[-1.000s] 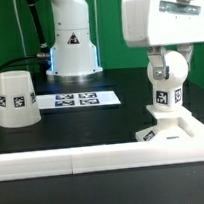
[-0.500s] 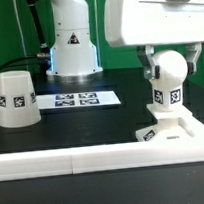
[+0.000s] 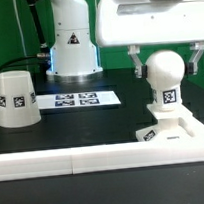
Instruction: Assemble lamp
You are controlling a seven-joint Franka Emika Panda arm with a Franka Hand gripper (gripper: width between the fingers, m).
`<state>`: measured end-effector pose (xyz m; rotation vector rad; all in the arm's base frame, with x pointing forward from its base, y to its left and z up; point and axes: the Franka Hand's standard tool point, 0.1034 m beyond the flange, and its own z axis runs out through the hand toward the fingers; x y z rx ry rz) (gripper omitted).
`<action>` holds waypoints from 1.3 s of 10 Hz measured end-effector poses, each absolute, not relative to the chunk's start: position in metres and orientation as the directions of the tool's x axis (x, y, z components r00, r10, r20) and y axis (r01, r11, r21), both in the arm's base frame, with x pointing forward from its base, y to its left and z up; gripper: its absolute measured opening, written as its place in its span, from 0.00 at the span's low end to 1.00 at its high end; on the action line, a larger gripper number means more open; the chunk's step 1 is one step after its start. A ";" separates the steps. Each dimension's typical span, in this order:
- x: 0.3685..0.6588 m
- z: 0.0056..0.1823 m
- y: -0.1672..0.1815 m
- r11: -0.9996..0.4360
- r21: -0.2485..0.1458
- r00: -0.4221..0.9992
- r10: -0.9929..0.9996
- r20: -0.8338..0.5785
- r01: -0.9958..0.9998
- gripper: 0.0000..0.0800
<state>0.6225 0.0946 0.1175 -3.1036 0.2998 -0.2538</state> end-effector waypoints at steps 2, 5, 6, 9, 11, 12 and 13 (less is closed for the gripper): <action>0.621 0.116 0.102 -0.930 -0.062 0.922 -0.368 0.123 -0.363 0.72; 0.623 0.115 0.110 -0.767 -0.128 0.767 -0.639 0.053 -0.629 0.71; 0.623 0.114 0.109 -0.722 -0.142 0.726 -0.687 0.034 -0.677 0.70; 0.623 0.114 0.109 -0.620 -0.151 0.626 -0.780 0.007 -0.770 0.68; 0.623 0.114 0.109 -0.691 -0.147 0.696 -0.718 0.025 -0.708 0.78; 0.624 0.115 0.108 -0.776 -0.146 0.780 -0.624 0.047 -0.613 0.85; 0.626 0.115 0.106 -0.847 -0.142 0.848 -0.525 0.070 -0.512 0.87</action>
Offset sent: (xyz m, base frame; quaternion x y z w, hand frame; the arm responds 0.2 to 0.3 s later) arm 0.0079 0.0092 -0.0007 0.0081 -0.0393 0.2763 0.9602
